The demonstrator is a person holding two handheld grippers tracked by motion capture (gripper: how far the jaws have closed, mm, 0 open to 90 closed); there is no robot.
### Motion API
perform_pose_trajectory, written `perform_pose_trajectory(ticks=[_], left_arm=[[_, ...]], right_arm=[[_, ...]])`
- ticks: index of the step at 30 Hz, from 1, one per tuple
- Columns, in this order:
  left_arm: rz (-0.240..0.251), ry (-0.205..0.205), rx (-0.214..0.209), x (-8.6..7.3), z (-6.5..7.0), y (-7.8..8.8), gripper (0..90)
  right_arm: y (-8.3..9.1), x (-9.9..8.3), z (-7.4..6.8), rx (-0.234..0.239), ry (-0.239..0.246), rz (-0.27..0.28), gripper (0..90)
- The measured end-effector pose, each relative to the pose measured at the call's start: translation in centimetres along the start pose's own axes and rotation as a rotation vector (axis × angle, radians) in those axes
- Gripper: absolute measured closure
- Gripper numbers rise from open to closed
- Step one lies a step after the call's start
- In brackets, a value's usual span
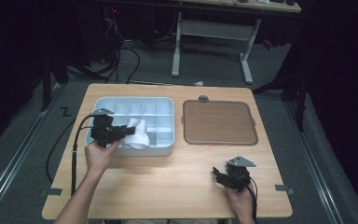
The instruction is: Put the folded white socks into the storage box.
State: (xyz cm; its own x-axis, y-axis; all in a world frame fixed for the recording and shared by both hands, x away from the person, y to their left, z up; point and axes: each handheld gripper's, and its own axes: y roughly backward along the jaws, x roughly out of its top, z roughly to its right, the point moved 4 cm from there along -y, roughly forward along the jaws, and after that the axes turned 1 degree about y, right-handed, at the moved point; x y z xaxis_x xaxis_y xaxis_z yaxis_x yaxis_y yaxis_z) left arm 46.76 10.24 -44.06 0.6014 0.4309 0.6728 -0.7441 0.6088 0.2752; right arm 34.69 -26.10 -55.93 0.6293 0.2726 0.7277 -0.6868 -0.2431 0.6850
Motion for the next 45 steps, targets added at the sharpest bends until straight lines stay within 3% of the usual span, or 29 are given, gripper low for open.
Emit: perform_pose_trajectory(ticks=[3,6,13,28,45], left_arm=[[-0.005,0.013,0.002,-0.1,-0.4,-0.2,72.2],[-0.011,0.063,0.004,-0.2,-1.3,-0.6,72.2],[-0.032,0.074,0.026,-0.7,-2.2,-1.1,72.3],[-0.058,0.026,0.089,-1.5,-3.1,-2.0,72.3],[-0.074,-0.079,0.159,-2.5,-3.7,-2.4,72.8]], right_arm=[[0.0,0.0,0.0,0.0,-0.001,-0.001,36.9],[0.0,0.0,0.0,0.0,0.0,0.0,36.8],[0.0,0.0,0.0,0.0,-0.001,-0.001,36.9],[0.1,0.0,0.0,0.001,-0.001,-0.001,36.8],[0.1,0.0,0.0,0.001,-0.002,-0.001,36.8]])
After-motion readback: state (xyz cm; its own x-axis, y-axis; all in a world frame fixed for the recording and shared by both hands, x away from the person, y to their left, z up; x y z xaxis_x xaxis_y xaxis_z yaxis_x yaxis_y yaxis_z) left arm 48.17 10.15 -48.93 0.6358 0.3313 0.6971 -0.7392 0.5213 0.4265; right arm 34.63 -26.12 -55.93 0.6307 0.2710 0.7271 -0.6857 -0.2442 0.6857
